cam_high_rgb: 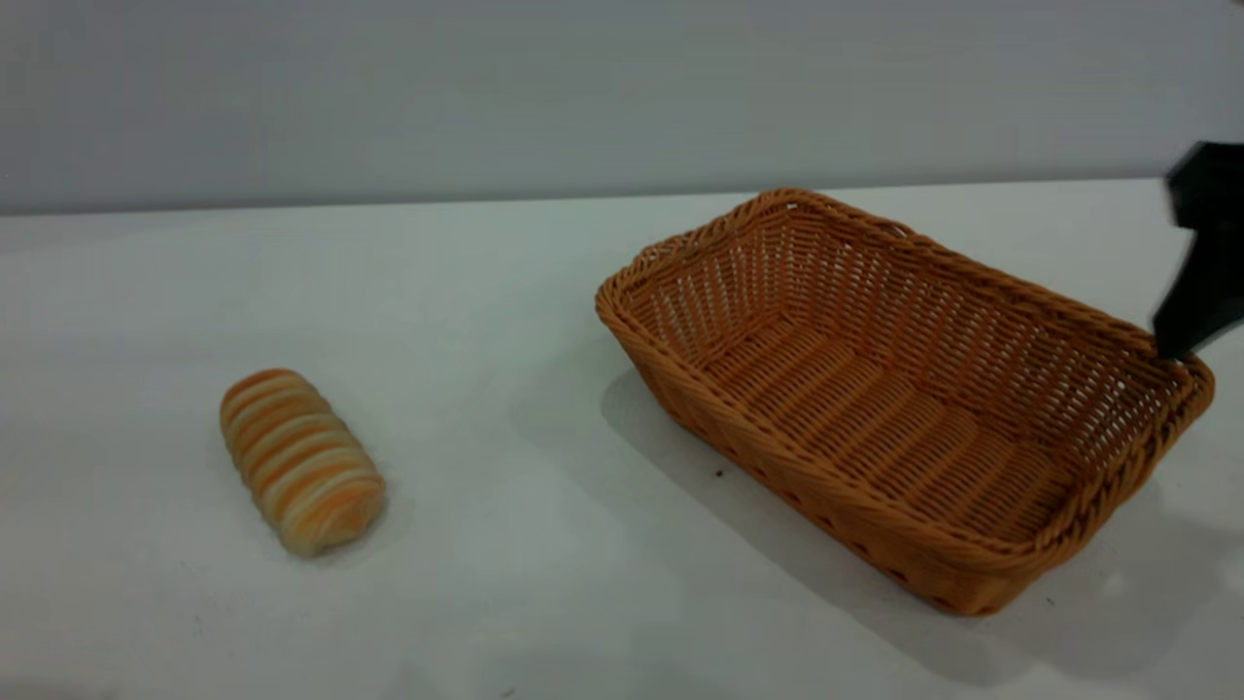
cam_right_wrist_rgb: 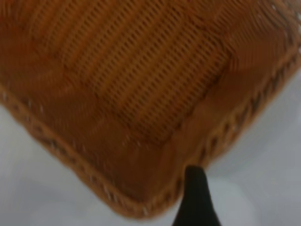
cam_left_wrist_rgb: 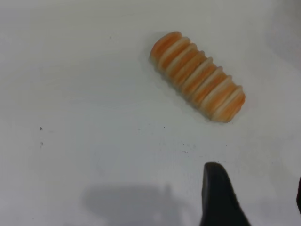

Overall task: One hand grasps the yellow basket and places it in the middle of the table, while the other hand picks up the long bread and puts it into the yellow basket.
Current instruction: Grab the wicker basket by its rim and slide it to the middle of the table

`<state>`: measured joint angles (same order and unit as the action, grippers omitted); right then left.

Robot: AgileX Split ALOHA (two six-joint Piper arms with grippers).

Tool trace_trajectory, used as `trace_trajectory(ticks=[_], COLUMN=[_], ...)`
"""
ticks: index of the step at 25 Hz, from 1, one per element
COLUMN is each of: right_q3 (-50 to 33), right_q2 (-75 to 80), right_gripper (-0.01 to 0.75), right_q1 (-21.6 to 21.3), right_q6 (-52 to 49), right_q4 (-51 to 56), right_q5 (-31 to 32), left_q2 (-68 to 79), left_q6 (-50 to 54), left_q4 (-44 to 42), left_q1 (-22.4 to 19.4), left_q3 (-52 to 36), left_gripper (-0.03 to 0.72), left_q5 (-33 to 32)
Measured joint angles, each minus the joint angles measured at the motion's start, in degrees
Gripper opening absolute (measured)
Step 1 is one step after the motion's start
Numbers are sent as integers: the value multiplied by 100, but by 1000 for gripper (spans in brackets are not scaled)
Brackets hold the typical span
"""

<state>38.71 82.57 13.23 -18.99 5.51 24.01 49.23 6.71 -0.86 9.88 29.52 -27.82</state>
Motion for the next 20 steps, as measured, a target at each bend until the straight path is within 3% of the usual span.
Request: trace_trajectory(ticks=[5,12,20], right_q3=[569,767,790], right_q2=[868,1655,2145], right_gripper=[562,562,562], right_q1=[-25,-433,-459], right_q6=[-309,-561,-121], right_q4=[0,52,949], right_q5=[77,376,43], left_q2=[12,12,12], left_q6=[0,2,2], left_q4=[7,25,86], left_q1=[0,0,0], left_q3=[0,0,0], left_gripper=[459,459,459], left_q5=[19,13,13])
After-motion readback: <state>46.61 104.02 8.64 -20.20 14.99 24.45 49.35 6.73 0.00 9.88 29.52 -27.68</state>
